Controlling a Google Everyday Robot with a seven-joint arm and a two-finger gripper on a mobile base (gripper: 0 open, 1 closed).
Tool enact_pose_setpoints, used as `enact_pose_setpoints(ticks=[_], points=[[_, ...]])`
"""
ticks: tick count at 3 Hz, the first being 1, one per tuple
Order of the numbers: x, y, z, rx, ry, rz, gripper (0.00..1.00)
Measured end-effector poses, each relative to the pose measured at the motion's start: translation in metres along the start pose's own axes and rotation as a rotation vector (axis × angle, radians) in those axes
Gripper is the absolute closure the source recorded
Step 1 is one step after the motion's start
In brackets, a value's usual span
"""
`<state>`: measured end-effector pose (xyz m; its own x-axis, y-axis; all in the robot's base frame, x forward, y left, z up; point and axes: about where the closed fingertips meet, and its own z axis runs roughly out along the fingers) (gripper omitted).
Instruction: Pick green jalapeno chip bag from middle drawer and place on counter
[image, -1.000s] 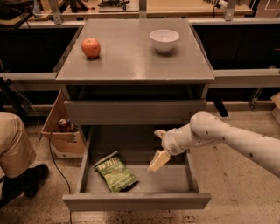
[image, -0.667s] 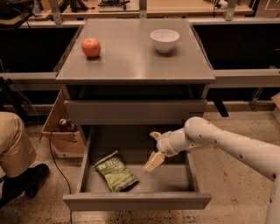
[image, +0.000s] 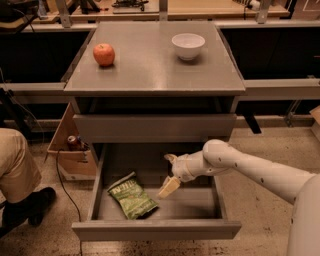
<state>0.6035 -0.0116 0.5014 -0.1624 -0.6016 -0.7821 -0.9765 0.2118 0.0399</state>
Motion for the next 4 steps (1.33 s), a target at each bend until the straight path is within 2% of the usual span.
enact_pose_setpoints(ticks=[1, 2, 4], points=[[0.001, -0.001, 0.012, 0.014, -0.038, 0.006, 0.00], [0.004, -0.002, 0.042, 0.002, -0.076, 0.018, 0.00], [0.017, 0.004, 0.112, -0.105, -0.088, 0.048, 0.00]])
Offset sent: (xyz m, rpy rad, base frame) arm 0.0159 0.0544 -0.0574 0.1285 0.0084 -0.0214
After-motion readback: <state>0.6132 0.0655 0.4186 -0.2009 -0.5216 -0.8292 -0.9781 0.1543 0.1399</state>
